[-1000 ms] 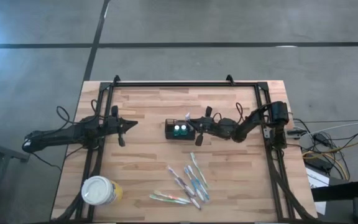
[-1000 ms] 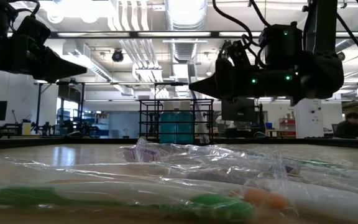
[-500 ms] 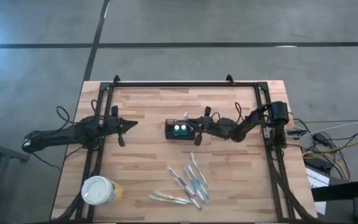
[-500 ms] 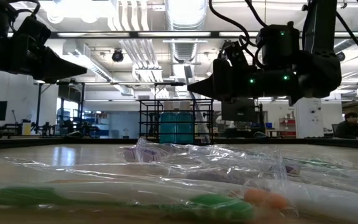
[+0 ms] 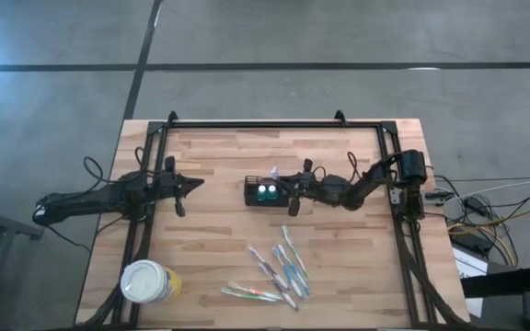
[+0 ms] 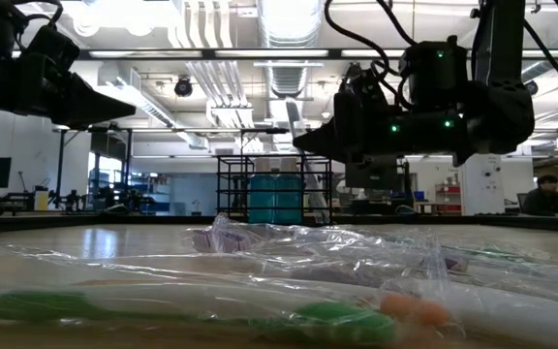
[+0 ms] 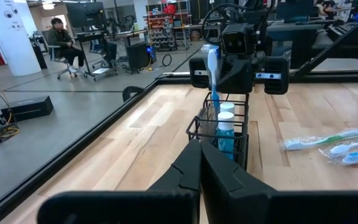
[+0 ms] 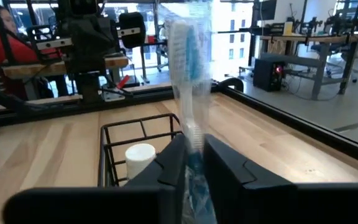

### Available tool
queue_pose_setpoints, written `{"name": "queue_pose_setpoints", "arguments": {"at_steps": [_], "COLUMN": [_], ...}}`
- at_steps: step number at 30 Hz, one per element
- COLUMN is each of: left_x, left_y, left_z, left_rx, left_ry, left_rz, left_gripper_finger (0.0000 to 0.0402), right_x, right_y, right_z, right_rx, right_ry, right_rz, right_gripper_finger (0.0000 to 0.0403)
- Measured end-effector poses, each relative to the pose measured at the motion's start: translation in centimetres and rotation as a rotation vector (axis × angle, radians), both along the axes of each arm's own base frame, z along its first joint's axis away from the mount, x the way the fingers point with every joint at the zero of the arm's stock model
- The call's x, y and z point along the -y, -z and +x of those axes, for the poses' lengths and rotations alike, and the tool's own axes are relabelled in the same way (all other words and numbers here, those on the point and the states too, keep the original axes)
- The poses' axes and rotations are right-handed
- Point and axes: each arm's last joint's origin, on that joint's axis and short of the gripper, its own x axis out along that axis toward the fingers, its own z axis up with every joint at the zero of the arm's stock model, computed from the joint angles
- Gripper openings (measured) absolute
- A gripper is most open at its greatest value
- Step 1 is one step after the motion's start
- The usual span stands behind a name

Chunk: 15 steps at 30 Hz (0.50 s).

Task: Pick & Place toothbrushing station
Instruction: Put the blue toothbrush into the wire organizer

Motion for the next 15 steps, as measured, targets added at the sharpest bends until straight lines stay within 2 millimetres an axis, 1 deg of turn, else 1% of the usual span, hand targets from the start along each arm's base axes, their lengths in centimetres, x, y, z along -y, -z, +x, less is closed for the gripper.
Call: {"name": "queue_pose_setpoints", "arguments": {"at_steps": [4,8,12,15], "left_x": [0.0,0.0,0.0,0.0], "left_y": [0.0,0.0,0.0,0.0], "left_z": [0.0,0.0,0.0,0.0], "left_rx": [0.000,0.001,0.002,0.001], "left_ry": [0.000,0.000,-0.001,0.000], "left_rz": [-0.001,-0.004,-0.005,-0.005], "left_gripper_finger": [0.0003,0.0003,0.0003,0.0003], "right_x": [0.0,-0.2,-0.4,-0.7], "right_y": [-0.2,-0.7,-1.9,-2.5], "right_z": [0.0,-0.2,-0.4,-0.8], "right_rx": [0.004,-0.002,0.004,0.001], "right_ry": [0.001,-0.006,-0.006,-0.009], "right_rz": [-0.005,-0.013,-0.022,-0.048], "right_gripper_finger": [0.0095,0.0122,0.0139,0.0145]}}
